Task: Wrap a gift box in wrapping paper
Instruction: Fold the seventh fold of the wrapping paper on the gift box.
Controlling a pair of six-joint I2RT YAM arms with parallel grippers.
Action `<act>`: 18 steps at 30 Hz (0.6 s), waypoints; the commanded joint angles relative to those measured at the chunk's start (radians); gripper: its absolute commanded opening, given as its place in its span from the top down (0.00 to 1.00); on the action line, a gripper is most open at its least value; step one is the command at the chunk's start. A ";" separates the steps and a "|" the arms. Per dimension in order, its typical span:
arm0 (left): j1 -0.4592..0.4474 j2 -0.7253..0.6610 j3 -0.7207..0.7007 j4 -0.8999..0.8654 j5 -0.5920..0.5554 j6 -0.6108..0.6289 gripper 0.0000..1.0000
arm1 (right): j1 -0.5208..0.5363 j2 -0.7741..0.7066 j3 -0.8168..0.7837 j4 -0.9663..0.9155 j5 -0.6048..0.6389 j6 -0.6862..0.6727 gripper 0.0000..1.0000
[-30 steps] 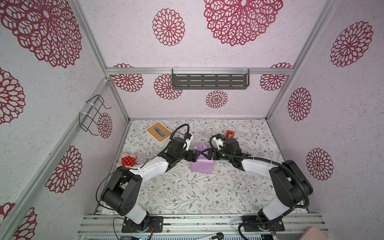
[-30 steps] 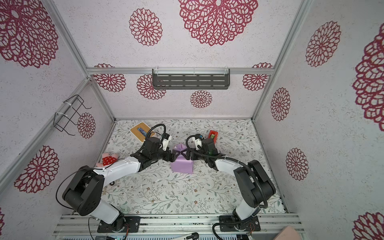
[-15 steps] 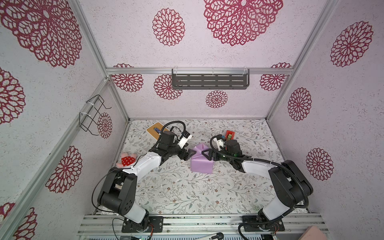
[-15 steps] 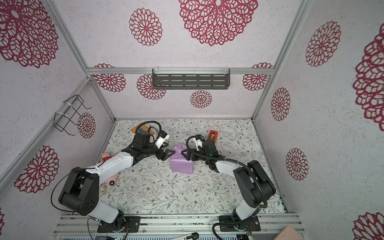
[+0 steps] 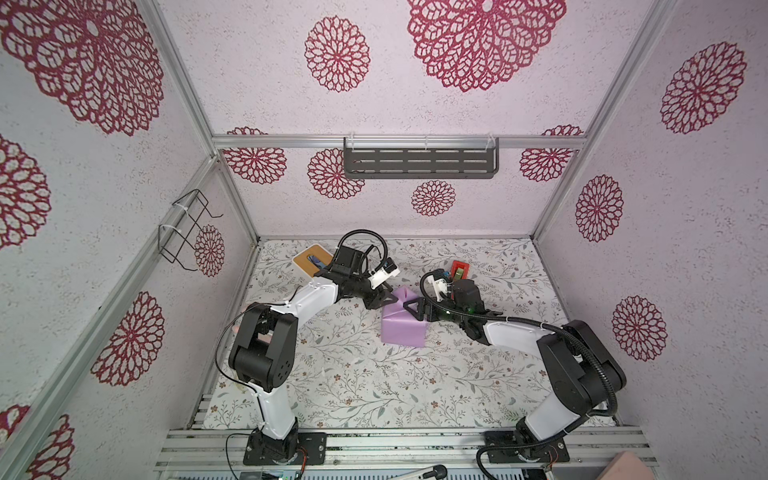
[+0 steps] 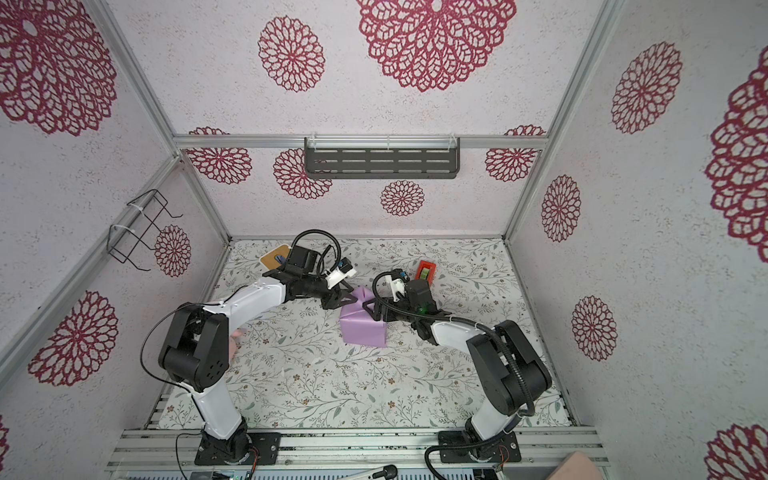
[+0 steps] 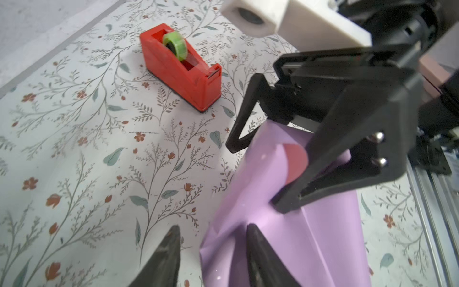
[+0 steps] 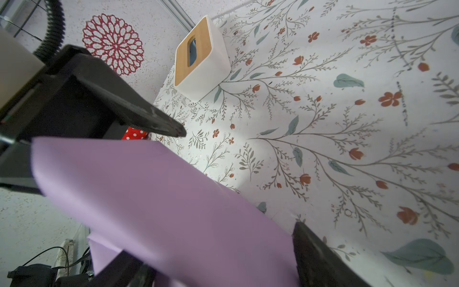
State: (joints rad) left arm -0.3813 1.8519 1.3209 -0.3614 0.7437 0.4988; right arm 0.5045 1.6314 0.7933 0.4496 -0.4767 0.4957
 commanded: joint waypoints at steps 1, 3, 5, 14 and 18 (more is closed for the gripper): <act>0.007 0.023 0.039 -0.077 0.095 0.108 0.61 | -0.001 0.010 -0.022 -0.106 0.015 -0.037 0.17; 0.007 0.033 0.046 -0.084 0.108 0.124 0.65 | 0.000 0.010 -0.020 -0.106 0.015 -0.037 0.18; 0.005 0.039 0.056 -0.096 0.117 0.135 0.70 | 0.000 0.010 -0.020 -0.108 0.015 -0.037 0.18; -0.003 0.038 0.056 -0.090 0.123 0.162 0.88 | -0.001 0.012 -0.011 -0.121 0.021 -0.040 0.18; -0.011 0.003 0.009 -0.028 0.084 0.161 0.98 | 0.000 0.006 0.003 -0.138 0.021 -0.039 0.18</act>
State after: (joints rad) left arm -0.3817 1.8820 1.3571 -0.4236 0.8284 0.6323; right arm 0.5045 1.6314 0.7967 0.4431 -0.4763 0.4900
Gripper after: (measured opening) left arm 0.040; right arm 0.823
